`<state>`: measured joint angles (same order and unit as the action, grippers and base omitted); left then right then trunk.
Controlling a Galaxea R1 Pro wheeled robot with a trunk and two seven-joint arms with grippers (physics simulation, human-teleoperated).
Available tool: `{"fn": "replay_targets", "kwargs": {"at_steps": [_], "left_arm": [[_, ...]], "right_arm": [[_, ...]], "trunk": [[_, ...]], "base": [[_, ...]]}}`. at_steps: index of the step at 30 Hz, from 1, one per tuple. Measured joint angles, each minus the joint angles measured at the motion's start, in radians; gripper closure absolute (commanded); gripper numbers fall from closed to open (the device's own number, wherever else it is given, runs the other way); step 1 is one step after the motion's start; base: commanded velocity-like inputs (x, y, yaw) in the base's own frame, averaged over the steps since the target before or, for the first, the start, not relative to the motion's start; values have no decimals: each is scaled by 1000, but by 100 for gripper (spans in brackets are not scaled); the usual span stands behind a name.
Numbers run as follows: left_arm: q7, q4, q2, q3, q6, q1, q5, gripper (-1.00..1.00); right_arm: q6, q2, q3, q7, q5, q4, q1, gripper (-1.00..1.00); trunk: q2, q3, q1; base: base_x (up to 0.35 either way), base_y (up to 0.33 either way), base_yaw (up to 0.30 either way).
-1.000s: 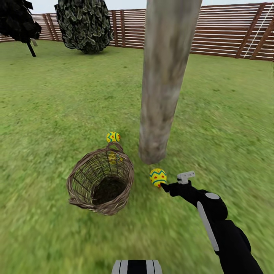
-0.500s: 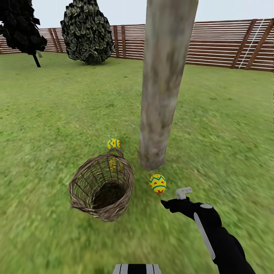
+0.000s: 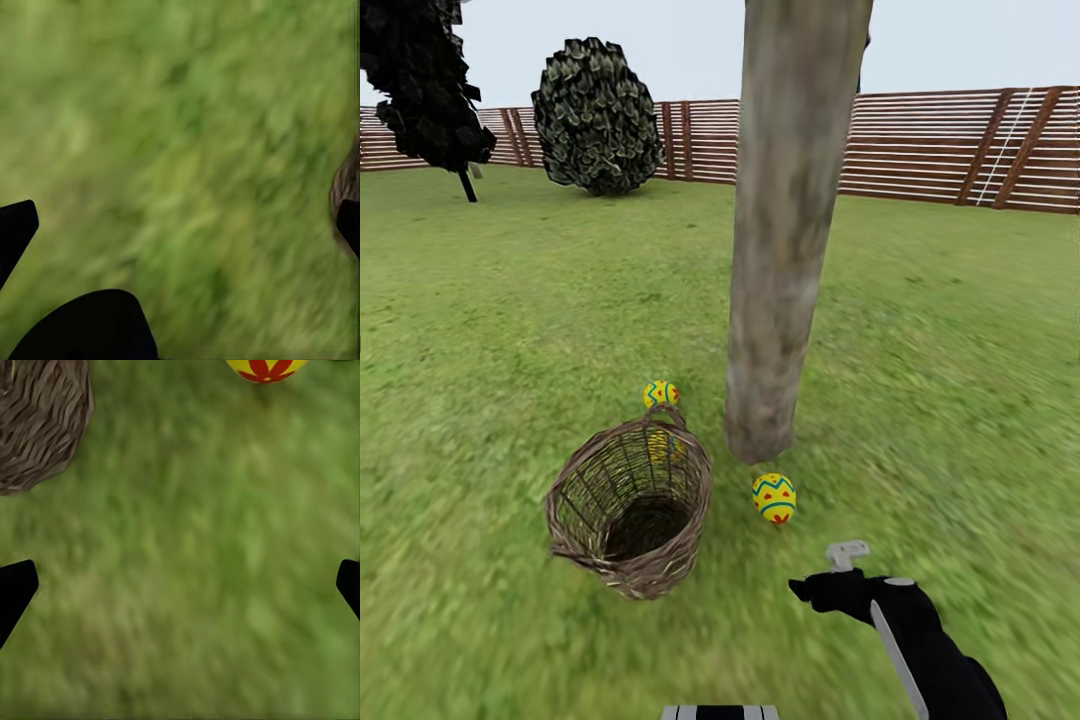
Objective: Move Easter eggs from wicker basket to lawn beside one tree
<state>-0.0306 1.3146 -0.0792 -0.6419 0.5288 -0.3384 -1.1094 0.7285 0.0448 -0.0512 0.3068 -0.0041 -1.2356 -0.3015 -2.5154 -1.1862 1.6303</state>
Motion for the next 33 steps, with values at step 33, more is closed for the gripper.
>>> {"fn": "replay_targets", "kwargs": {"at_steps": [33], "left_arm": [[-10, 1, -9, 103, 0, 14, 2, -100]], "right_arm": [[4, -9, 0, 0, -1, 3, 1, -100]], "trunk": [[8, 128, -15]], "base": [[0, 0, 0]]}}
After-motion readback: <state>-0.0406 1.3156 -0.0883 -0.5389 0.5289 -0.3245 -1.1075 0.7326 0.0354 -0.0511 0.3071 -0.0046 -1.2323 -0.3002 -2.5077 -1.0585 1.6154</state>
